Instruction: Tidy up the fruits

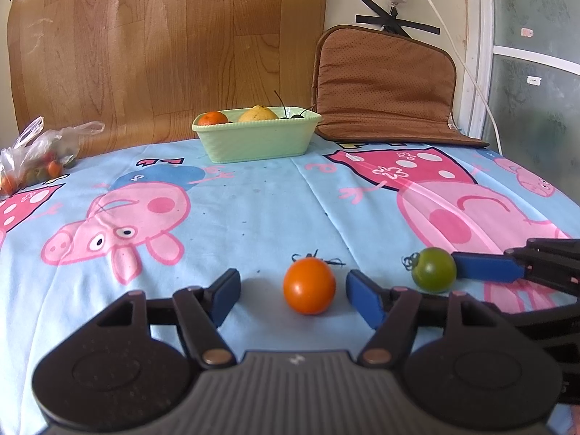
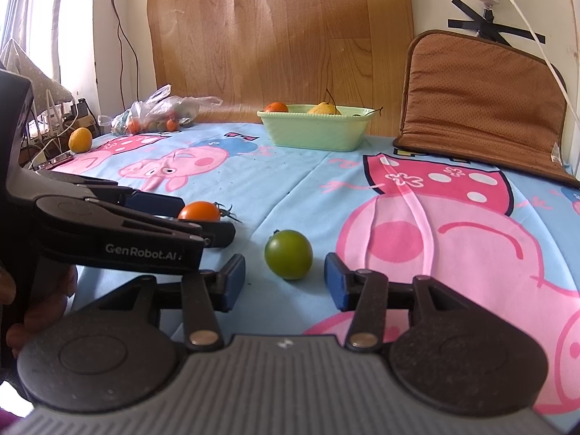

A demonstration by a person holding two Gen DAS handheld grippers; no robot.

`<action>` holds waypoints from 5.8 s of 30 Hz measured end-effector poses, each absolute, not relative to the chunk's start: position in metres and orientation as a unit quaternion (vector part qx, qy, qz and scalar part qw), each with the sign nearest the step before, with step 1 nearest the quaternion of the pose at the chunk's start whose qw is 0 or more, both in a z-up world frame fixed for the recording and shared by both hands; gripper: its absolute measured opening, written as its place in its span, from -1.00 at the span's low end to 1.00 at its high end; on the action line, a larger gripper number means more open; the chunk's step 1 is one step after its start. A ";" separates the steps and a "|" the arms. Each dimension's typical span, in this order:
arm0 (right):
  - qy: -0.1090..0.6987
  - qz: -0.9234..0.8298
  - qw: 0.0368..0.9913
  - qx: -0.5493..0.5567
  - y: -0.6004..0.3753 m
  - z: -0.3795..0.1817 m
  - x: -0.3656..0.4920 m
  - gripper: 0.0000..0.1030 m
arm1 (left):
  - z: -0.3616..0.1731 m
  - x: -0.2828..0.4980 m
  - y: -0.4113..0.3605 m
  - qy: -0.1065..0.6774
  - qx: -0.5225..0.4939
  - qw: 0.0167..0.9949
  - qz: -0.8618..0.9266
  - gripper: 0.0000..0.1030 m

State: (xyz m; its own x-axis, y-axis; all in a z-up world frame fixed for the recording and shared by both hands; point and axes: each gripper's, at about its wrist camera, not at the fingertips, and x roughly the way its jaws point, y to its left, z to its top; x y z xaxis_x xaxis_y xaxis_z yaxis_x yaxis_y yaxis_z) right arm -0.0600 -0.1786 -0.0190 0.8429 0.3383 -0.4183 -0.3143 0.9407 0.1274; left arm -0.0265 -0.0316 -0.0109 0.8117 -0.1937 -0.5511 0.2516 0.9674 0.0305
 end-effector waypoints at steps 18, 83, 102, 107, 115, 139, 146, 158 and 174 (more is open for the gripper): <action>0.223 0.170 0.960 0.024 -0.179 -0.019 -0.060 0.00 | -0.011 -0.027 -0.032 0.283 0.047 0.951 -0.118 0.30; 0.223 0.168 0.960 0.020 -0.179 -0.020 -0.061 0.05 | -0.012 -0.028 -0.032 0.283 0.051 0.950 -0.122 0.31; 0.224 0.167 0.960 0.021 -0.177 -0.020 -0.062 0.14 | -0.012 -0.029 -0.032 0.283 0.051 0.950 -0.122 0.31; 0.224 0.167 0.960 0.021 -0.177 -0.020 -0.062 0.14 | -0.012 -0.029 -0.032 0.283 0.051 0.950 -0.122 0.31; 0.225 0.166 0.960 0.022 -0.177 -0.021 -0.062 0.14 | -0.012 -0.029 -0.032 0.283 0.050 0.950 -0.122 0.31; 0.225 0.165 0.960 0.023 -0.177 -0.020 -0.062 0.17 | -0.011 -0.029 -0.031 0.282 0.047 0.950 -0.123 0.31; 0.225 0.165 0.960 0.023 -0.177 -0.020 -0.062 0.17 | -0.011 -0.029 -0.031 0.282 0.046 0.950 -0.123 0.30; 0.225 0.165 0.960 0.023 -0.178 -0.020 -0.062 0.17 | -0.011 -0.030 -0.031 0.281 0.045 0.951 -0.123 0.28; 0.238 0.147 0.960 0.013 -0.170 -0.017 -0.068 0.17 | -0.011 -0.032 -0.020 0.271 0.010 0.952 -0.144 -0.01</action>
